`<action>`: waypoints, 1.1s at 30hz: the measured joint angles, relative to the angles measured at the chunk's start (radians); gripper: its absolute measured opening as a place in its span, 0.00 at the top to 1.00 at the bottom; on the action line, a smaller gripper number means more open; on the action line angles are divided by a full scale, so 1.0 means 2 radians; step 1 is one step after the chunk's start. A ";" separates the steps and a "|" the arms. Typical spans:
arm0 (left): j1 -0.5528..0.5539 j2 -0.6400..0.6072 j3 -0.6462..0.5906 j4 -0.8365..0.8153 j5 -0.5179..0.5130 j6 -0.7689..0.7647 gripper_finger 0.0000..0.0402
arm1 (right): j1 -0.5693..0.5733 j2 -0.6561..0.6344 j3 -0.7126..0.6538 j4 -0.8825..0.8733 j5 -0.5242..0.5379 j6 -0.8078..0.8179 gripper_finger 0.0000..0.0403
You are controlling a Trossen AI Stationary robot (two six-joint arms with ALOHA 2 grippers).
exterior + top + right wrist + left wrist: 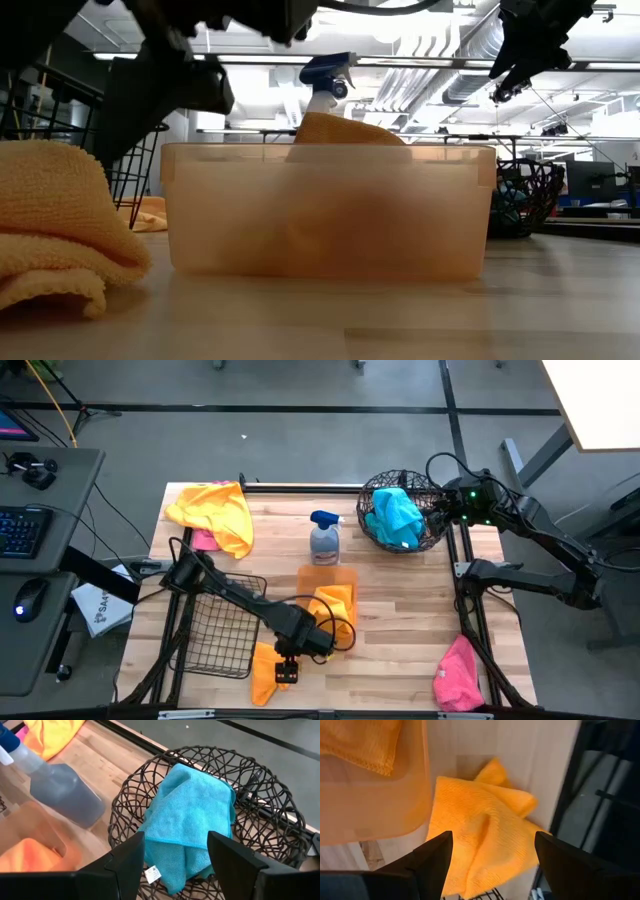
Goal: Sort microfiber towel by color & place in baskets
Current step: Put the bottom yellow towel into the orange bin
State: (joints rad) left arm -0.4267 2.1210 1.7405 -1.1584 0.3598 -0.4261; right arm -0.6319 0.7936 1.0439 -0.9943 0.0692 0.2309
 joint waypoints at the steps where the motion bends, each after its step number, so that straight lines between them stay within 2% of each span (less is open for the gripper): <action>1: -0.002 0.003 0.000 0.000 -0.006 -0.005 0.32 | 0.000 0.000 0.000 0.000 0.000 -0.002 0.47; 9: -0.014 0.005 0.000 0.003 -0.069 -0.031 0.32 | 0.000 0.000 0.000 0.000 0.000 -0.015 0.47; 19: -0.020 0.022 0.000 0.006 -0.061 -0.039 0.32 | 0.000 0.000 0.000 -0.002 -0.001 -0.022 0.47; 26: -0.024 0.022 0.000 0.006 -0.082 -0.038 0.34 | 0.000 0.000 0.000 -0.002 -0.001 -0.028 0.47; 29: -0.027 0.022 0.000 0.006 -0.092 -0.037 0.43 | 0.000 0.000 0.000 -0.002 -0.001 -0.028 0.47; 31: -0.028 0.022 0.000 0.005 -0.090 -0.034 0.57 | 0.000 0.000 0.000 -0.002 -0.001 -0.028 0.47; 33: -0.030 0.022 0.000 0.004 -0.080 -0.033 0.75 | 0.000 0.000 0.000 -0.002 -0.001 -0.031 0.47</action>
State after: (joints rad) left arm -0.4862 2.1643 1.7401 -1.1498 0.1989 -0.4931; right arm -0.6319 0.7929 1.0439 -0.9981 0.0679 0.1683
